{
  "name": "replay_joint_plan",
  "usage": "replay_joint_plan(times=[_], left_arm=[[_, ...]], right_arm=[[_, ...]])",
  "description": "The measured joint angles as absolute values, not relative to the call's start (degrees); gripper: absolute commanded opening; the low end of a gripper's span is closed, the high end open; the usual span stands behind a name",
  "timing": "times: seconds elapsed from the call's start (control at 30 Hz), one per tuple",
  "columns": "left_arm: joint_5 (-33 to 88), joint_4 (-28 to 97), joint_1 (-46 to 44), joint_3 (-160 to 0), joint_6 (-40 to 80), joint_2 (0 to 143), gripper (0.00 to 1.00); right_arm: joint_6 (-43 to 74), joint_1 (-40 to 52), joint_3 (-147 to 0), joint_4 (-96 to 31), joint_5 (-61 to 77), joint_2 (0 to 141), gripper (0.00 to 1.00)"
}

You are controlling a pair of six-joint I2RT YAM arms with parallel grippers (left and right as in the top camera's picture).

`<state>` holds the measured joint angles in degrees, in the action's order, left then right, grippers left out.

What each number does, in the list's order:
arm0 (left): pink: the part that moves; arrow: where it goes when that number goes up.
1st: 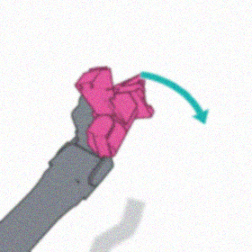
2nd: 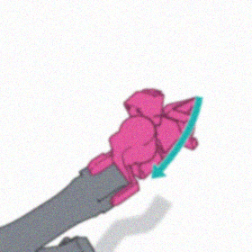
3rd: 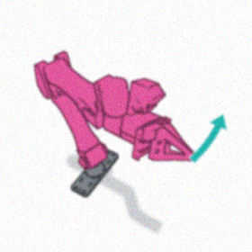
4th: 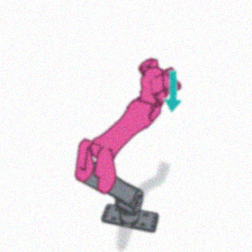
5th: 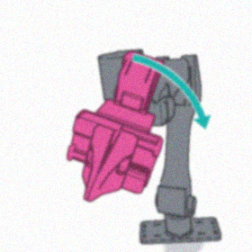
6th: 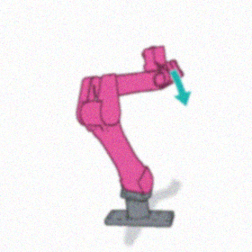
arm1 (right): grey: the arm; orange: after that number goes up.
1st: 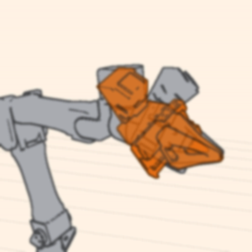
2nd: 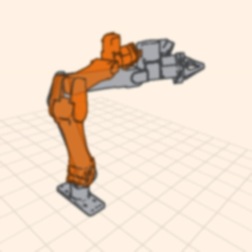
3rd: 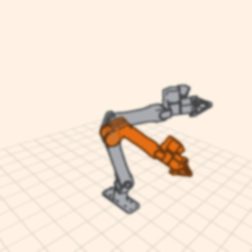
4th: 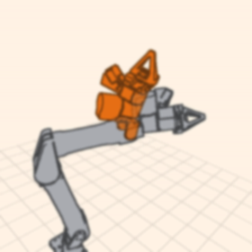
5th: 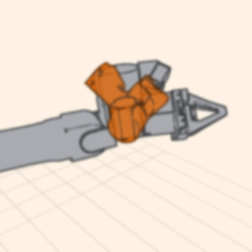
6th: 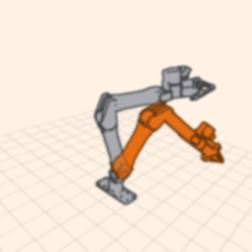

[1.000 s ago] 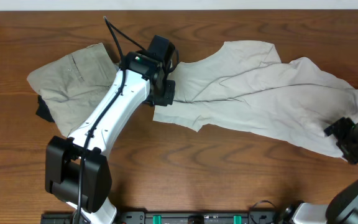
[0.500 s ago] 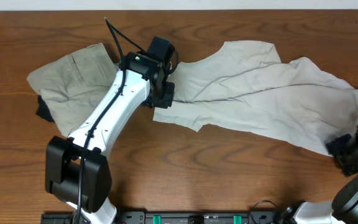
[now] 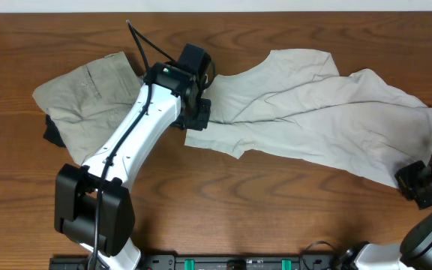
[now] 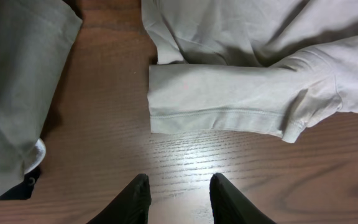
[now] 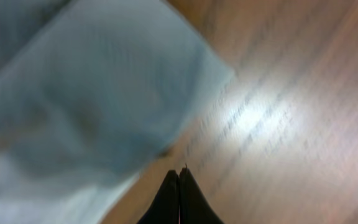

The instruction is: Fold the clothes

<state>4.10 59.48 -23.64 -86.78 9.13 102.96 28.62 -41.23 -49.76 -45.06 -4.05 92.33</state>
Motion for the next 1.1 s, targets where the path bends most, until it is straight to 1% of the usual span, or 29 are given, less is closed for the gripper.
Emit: replay_joint_plan(times=[0.17,0.2,0.27,0.3,0.33,0.4,0.43,0.6,0.73,0.83,0.97,1.03,1.07,1.1], left_arm=[[4.1,58.9,-23.6,-86.8,9.1,103.0,0.35],[4.1,58.8,-23.6,-86.8,9.1,103.0,0.35],[4.1,58.6,-23.6,-86.8,9.1,103.0,0.35],[4.1,58.4,-23.6,-86.8,9.1,103.0,0.35],[4.1,58.3,-23.6,-86.8,9.1,103.0,0.35],[4.1,58.2,-23.6,-86.8,9.1,103.0,0.35],[4.1,58.2,-23.6,-86.8,9.1,103.0,0.36],[4.1,58.1,-23.6,-86.8,9.1,103.0,0.35],[4.1,58.0,-23.6,-86.8,9.1,103.0,0.36],[4.1,58.0,-23.6,-86.8,9.1,103.0,0.36],[4.1,58.0,-23.6,-86.8,9.1,103.0,0.37],[4.1,58.0,-23.6,-86.8,9.1,103.0,0.37],[4.1,58.0,-23.6,-86.8,9.1,103.0,0.37],[4.1,58.0,-23.6,-86.8,9.1,103.0,0.37]], right_arm=[[27.4,-41.2,-51.9,-53.5,-2.9,86.7,0.02],[27.1,-41.2,-52.4,-54.5,-2.7,85.0,0.12],[26.3,-41.2,-53.3,-54.9,-2.5,81.6,0.41],[26.3,-41.2,-53.6,-54.5,-2.5,79.9,0.48],[26.1,-41.2,-53.8,-53.8,-2.5,78.8,0.52],[25.8,-41.2,-53.8,-51.7,-2.6,77.9,0.54],[25.9,-41.2,-53.8,-50.3,-2.7,78.0,0.52],[26.4,-41.2,-52.6,-42.4,-4.2,81.7,0.53],[27.2,-41.2,-51.7,-41.0,-6.3,87.1,0.54],[28.1,-41.2,-51.2,-40.9,-7.6,90.8,0.58],[28.7,-41.2,-51.2,-39.4,-9.0,93.7,0.59],[28.9,-41.2,-51.2,-38.2,-9.3,94.4,0.56],[29.0,-41.2,-51.1,-37.5,-9.4,94.7,0.52],[29.1,-41.2,-51.1,-36.6,-9.5,95.1,0.45]])
